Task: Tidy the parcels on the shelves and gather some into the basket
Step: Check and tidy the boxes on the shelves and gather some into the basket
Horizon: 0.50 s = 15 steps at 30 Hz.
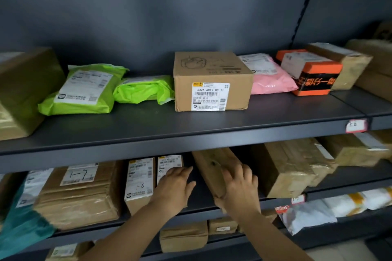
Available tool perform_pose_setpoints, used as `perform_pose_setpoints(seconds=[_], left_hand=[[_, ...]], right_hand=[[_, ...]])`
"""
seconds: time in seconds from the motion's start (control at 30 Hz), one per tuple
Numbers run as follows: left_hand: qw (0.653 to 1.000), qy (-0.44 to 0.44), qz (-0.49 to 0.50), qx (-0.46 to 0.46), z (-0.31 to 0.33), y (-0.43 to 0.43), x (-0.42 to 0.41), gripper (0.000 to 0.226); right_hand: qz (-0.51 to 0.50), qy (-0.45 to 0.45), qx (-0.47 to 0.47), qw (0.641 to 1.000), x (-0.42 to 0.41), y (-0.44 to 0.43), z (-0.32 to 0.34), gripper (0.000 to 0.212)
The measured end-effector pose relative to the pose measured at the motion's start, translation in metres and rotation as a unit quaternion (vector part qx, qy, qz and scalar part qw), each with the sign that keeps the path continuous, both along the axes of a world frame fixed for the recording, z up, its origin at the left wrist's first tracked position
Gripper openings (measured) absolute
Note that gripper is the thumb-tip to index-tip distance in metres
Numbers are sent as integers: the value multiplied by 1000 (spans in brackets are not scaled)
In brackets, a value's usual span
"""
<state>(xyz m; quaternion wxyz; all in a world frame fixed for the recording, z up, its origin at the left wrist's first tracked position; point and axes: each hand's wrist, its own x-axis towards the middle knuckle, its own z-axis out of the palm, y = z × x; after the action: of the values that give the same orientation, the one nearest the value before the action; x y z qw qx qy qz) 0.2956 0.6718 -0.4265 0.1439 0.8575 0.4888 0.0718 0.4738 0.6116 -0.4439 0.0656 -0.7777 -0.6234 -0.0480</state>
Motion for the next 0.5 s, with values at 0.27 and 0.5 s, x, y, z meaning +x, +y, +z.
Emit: perform_pose_setpoints(seconds=[0.27, 0.5], left_hand=[[999, 31, 32, 11, -7, 7, -10, 49], [991, 132, -2, -18, -30, 6, -31, 57]], right_hand=[[114, -53, -29, 992, -25, 8, -21, 86], [201, 59, -62, 976, -23, -6, -37, 95]])
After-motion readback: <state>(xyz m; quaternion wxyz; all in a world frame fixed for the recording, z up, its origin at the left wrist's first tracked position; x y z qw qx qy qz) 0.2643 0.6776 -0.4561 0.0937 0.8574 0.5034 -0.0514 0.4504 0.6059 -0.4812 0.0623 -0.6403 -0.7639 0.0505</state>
